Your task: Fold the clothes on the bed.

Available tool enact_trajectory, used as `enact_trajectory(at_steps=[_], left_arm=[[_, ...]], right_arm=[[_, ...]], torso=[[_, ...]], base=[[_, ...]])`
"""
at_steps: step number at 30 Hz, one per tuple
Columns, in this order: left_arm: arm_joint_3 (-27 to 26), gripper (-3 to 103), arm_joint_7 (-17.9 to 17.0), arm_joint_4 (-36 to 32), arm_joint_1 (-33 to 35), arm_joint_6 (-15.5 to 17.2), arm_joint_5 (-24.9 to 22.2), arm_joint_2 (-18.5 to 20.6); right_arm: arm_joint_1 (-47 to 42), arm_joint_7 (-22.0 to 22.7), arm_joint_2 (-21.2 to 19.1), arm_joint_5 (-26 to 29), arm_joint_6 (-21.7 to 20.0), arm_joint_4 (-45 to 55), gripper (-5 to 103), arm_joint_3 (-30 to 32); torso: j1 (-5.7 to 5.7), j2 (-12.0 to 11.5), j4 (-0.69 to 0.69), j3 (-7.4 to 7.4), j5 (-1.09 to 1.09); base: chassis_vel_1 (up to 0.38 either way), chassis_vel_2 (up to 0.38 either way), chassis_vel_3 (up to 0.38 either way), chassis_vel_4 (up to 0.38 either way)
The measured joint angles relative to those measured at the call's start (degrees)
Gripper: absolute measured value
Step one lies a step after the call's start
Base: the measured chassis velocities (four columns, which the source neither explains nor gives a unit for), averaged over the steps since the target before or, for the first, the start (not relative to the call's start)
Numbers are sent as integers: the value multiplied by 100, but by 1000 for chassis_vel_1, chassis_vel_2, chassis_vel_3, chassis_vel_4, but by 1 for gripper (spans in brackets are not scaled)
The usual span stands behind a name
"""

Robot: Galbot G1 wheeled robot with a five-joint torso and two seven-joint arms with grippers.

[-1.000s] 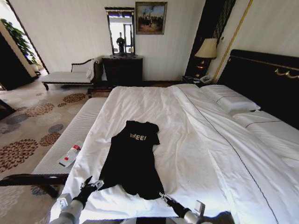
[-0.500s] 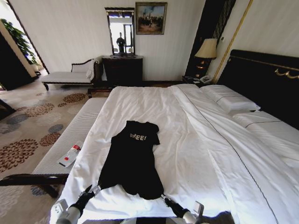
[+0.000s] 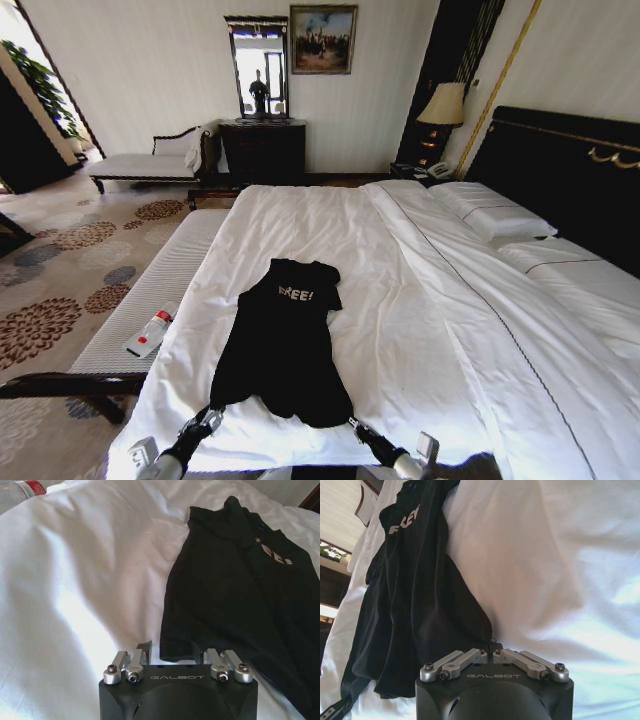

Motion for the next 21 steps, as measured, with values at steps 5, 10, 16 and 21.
enact_trajectory(at_steps=[5,10,16,21], left_arm=[[-40,28,12,0,-9,-6,-35,26],[11,7,14,-13,-14,-6,-28,7],[24,0,23,-23,10,-6,-28,-15],[-76,0,36,-110,121,-33,-30,-19]], right_arm=[[19,0,25,-5,12,-46,0,-3],[23,0,27,-8,17,-53,0,2],[20,0,12,-8,19,-55,0,5],[-19,5,2,-8,24,29,0,16]], torso=[[0,0,0,0,0],[0,0,0,0,0],[0,0,0,0,0],[0,0,0,0,0]], base=[[0,0,0,0],[0,0,0,0],[0,0,0,0],[0,0,0,0]])
